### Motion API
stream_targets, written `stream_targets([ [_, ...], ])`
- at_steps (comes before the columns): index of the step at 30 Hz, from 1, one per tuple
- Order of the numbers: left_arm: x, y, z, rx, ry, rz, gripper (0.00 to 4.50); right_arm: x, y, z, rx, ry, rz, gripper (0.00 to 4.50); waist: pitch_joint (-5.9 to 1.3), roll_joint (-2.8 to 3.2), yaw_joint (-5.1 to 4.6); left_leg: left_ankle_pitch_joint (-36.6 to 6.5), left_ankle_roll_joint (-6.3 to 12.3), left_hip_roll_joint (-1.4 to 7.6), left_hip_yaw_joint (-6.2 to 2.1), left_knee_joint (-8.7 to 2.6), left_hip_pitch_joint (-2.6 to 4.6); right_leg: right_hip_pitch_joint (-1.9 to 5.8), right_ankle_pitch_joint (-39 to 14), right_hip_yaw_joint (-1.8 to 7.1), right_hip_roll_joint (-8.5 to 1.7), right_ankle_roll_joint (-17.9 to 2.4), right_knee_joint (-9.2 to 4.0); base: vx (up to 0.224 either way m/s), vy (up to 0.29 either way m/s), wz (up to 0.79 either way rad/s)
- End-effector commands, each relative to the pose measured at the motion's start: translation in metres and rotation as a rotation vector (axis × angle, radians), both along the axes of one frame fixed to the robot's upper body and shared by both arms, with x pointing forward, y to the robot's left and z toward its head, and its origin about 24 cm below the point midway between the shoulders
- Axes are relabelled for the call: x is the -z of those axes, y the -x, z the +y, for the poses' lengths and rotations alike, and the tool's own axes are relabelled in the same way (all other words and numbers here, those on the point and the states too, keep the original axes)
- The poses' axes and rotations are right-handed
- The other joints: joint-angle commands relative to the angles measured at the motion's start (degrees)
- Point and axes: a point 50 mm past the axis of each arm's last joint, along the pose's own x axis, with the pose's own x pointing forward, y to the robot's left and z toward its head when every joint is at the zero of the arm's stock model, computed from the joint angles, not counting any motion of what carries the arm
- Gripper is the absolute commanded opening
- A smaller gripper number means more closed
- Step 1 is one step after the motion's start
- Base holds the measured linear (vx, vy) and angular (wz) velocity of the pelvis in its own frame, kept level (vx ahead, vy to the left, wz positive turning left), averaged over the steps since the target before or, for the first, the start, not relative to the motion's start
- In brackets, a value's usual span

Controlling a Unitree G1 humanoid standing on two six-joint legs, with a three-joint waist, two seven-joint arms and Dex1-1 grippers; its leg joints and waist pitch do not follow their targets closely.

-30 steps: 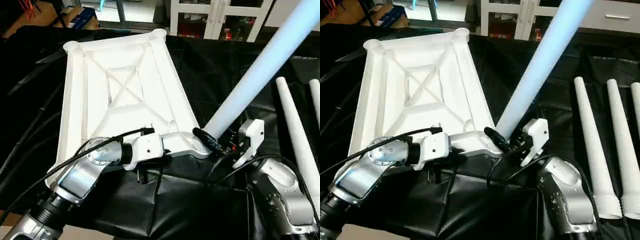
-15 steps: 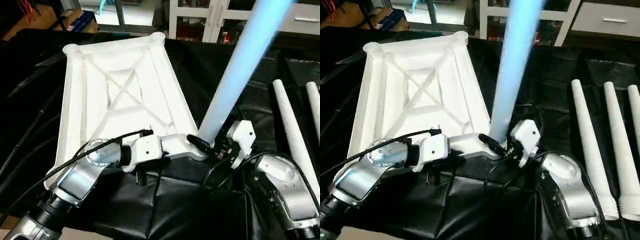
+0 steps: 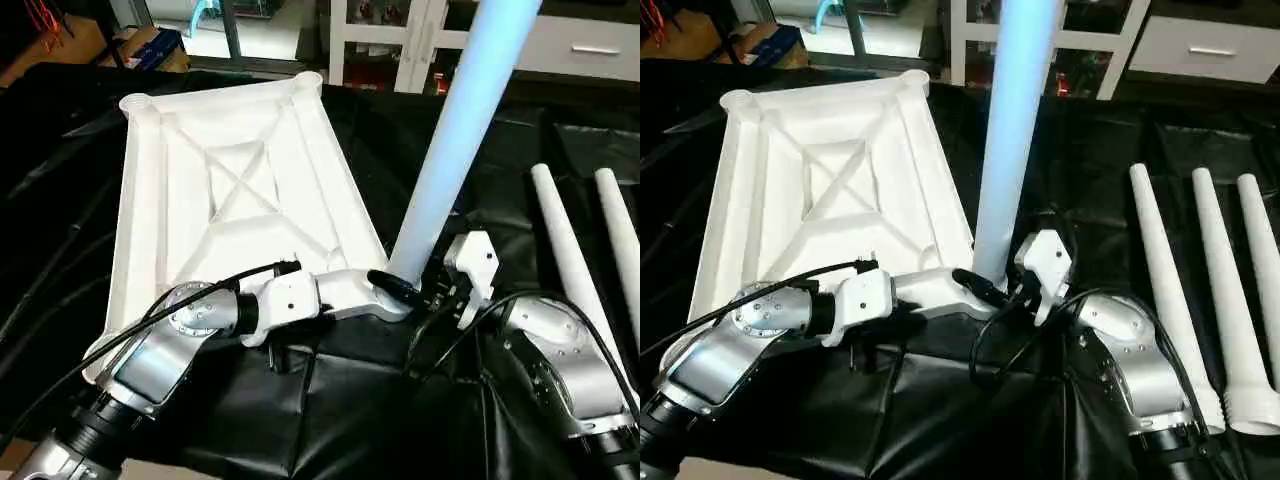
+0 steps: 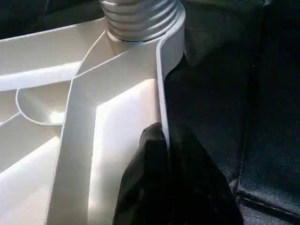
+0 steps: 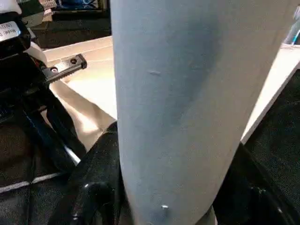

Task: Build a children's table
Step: Insert table leg to table base

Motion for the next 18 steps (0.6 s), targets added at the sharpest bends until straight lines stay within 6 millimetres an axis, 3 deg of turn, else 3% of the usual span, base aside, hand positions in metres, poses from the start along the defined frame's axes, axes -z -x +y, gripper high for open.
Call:
stream_targets([
  [1, 0.023, 0.007, 0.006, -0.022, -0.081, 0.081, 0.04, 0.063, 0.023, -0.008, 0.051, 0.100, 0.305, 1.91, -0.28, -0.01, -0.14, -21.5, 0.23, 6.84, -3.41, -5.16, 0.77, -0.34, -15.4, 2.97, -4.16, -10.8, -4.67, 0.000, 0.000, 0.00],
  [4, 0.023, 0.007, 0.005, -0.023, -0.074, 0.085, 0.04, 0.061, 0.020, -0.009, 0.083, 0.059, 0.312, 1.91, -0.19, -0.02, -0.16, -23.5, -0.32, 6.88, -3.55, -5.34, 0.82, -0.52, -18.9, 3.00, -4.22, -10.4, -4.90, 0.000, 0.000, 0.00],
  [5, 0.023, 0.007, 0.005, -0.023, -0.074, 0.085, 0.04, 0.060, 0.020, -0.009, 0.087, 0.056, 0.316, 1.91, -0.05, 0.79, -0.04, -24.8, -0.96, 6.92, -3.72, -5.44, 0.97, -0.75, -20.3, 3.04, -4.25, -10.0, -4.95, 0.000, 0.000, 0.00],
  [6, 0.023, 0.007, 0.005, -0.023, -0.074, 0.084, 0.04, 0.060, 0.019, -0.010, 0.092, 0.054, 0.320, 1.91, -0.21, 0.24, -0.24, -24.8, -1.00, 6.85, -3.55, -5.35, 1.06, -0.71, -20.1, 3.00, -4.11, -9.8, -5.13, 0.000, 0.000, 0.00],
  [13, 0.023, 0.006, 0.004, -0.020, -0.069, 0.087, 0.04, 0.069, 0.017, -0.016, 0.101, 0.133, 0.377, 1.91, 0.06, 0.49, -0.24, -25.4, -1.65, 6.87, -3.76, -5.59, 0.87, -0.77, -19.8, 3.00, -4.07, -9.4, -5.02, 0.000, 0.000, 0.00],
  [18, 0.022, 0.005, 0.004, -0.023, -0.070, 0.084, 0.04, 0.063, 0.012, -0.014, 0.112, 0.103, 0.349, 1.91, 0.10, 0.53, -0.24, -27.3, -2.45, 6.95, -3.98, -5.82, 0.98, -0.94, -22.1, 3.03, -4.17, -8.5, -5.26, 0.000, 0.000, 0.00],
])
